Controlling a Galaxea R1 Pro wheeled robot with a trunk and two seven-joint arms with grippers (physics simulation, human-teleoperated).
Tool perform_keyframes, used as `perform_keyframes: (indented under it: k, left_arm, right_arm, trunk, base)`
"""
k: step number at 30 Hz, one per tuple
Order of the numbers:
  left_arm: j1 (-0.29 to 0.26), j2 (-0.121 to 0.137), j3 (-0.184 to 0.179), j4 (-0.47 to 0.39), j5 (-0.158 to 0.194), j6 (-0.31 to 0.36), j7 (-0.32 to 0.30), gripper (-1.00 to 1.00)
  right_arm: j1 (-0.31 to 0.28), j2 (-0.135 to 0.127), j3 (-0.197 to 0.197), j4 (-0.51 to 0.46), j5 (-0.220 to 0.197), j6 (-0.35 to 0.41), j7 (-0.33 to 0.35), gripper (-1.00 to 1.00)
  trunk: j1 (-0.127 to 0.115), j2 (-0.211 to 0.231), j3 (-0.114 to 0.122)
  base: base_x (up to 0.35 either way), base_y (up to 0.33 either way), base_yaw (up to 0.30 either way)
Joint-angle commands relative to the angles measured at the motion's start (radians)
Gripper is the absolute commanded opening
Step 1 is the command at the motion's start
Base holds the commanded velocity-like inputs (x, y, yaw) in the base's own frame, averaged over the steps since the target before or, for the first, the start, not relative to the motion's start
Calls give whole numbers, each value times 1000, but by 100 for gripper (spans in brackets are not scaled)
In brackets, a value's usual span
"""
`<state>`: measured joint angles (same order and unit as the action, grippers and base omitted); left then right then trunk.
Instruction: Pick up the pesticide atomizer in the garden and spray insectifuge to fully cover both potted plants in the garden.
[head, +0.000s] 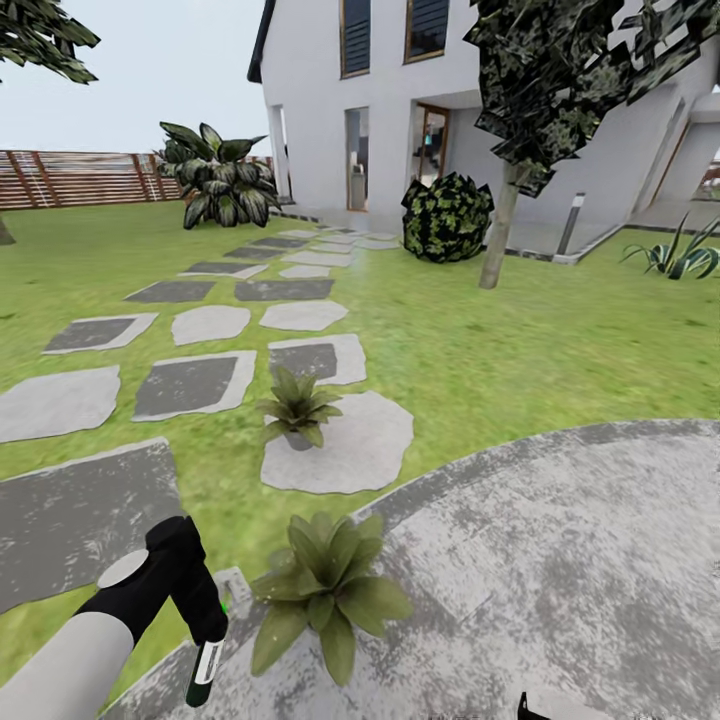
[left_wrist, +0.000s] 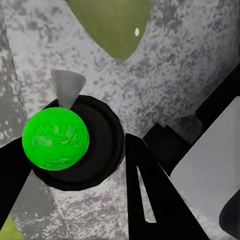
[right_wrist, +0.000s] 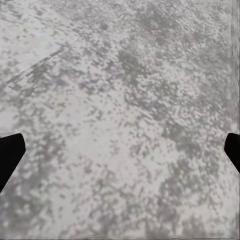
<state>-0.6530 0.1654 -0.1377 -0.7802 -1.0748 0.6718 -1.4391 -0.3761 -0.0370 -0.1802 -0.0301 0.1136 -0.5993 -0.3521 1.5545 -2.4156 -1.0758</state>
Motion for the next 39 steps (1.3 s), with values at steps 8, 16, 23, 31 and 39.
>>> perform_keyframes:
  k: [8, 16, 23, 31, 39]
  left_arm:
    - [-8, 1, 1, -2, -5, 22, -9, -100]
    - [-22, 12, 3, -2, -6, 64, -8, -100]
    - [-67, -7, -27, -1, -110, 205, -10, -100]
    - [-74, -10, 3, 1, -240, 265, -28, -100]
    - [-74, -14, 68, -1, -228, 264, -30, -100]
  right_arm:
    - [-1, 0, -6, 1, 11, -2, -4, 100]
    - [0, 1, -5, 1, 12, -1, -4, 100]
    - [-1, 0, -1, 2, 16, -1, 1, 100]
    - [-1, -1, 2, 2, 17, -1, 3, 100]
    - [-1, 2, 1, 2, 17, -1, 2, 100]
  trunk:
    - [-1, 0, -11]
    - [-1, 0, -12]
    - [-1, 0, -12]
    - [-1, 0, -12]
    - [-1, 0, -12]
  base:
    - [-245, -208, 11]
    - [-258, -181, 44]
    - [-31, -19, 109]
    - [0, 0, 13]
    - [118, -59, 242]
